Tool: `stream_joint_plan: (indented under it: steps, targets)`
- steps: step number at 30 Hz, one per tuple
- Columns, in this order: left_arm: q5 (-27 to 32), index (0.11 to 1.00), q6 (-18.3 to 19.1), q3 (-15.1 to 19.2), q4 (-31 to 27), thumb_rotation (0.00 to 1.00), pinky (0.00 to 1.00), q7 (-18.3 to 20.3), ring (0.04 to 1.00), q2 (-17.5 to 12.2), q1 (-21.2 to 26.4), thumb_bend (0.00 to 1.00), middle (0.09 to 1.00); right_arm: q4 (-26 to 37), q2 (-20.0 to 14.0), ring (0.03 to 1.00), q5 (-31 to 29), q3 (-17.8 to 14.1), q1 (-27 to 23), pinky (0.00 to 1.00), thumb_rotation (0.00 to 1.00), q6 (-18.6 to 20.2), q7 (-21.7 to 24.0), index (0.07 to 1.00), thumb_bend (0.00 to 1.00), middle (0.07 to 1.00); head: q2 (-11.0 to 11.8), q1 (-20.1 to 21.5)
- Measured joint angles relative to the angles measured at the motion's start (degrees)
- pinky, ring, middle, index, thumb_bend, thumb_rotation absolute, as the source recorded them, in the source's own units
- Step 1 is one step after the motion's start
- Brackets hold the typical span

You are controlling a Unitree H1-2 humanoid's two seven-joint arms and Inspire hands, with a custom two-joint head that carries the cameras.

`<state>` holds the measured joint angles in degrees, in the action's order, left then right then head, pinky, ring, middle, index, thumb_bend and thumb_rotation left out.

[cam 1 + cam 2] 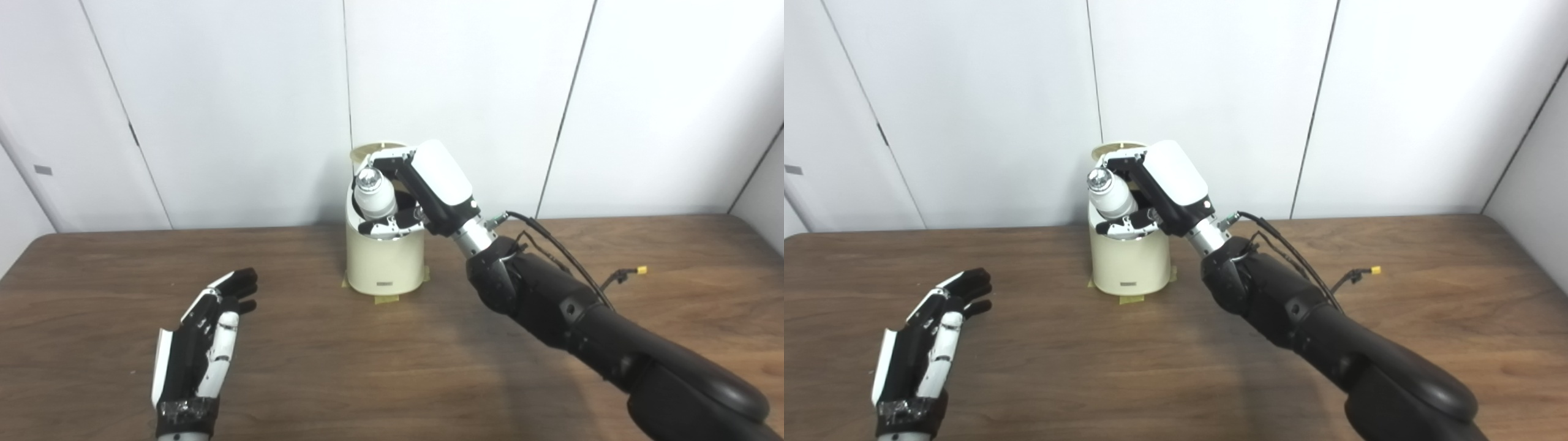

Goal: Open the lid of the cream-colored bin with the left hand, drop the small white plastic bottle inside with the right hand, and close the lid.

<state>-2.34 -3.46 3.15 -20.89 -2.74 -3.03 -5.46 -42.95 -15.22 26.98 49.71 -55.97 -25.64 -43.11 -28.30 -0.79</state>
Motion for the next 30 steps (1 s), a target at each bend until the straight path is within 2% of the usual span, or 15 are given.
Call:
stream_joint_plan:
  steps: [4,13,18,30]
  targets:
    - [0.00,0.773,0.00,-0.12,-0.01,0.68,0.76,0.00,0.794,0.10,-0.07,0.26,0.793,-1.56,-0.10,0.445,2.48,3.23,-1.60,0.38,0.00,-0.10,-3.75,0.471,0.52,0.495,0.00,-0.18]
    - [-0.22,0.778,-0.01,-0.53,-0.02,0.69,0.77,-0.03,0.799,0.30,-0.13,0.25,0.796,-4.31,-0.05,0.449,5.02,8.63,-4.82,0.38,0.00,-0.19,-8.83,0.465,0.52,0.496,0.18,-0.88]
    - [-0.72,0.780,-0.01,-0.64,-0.06,0.70,0.77,-0.57,0.803,0.39,-0.13,0.26,0.799,-5.86,0.15,0.448,5.31,9.59,-5.70,0.38,0.00,-0.21,-10.55,0.467,0.52,0.495,0.09,-1.14]
    - [-0.76,0.779,-0.07,-0.92,-0.20,0.69,0.77,-1.08,0.801,0.46,-0.20,0.26,0.797,-7.05,0.26,0.454,4.96,10.04,-5.37,0.38,0.00,-0.22,-10.66,0.464,0.52,0.493,-0.26,-1.06]
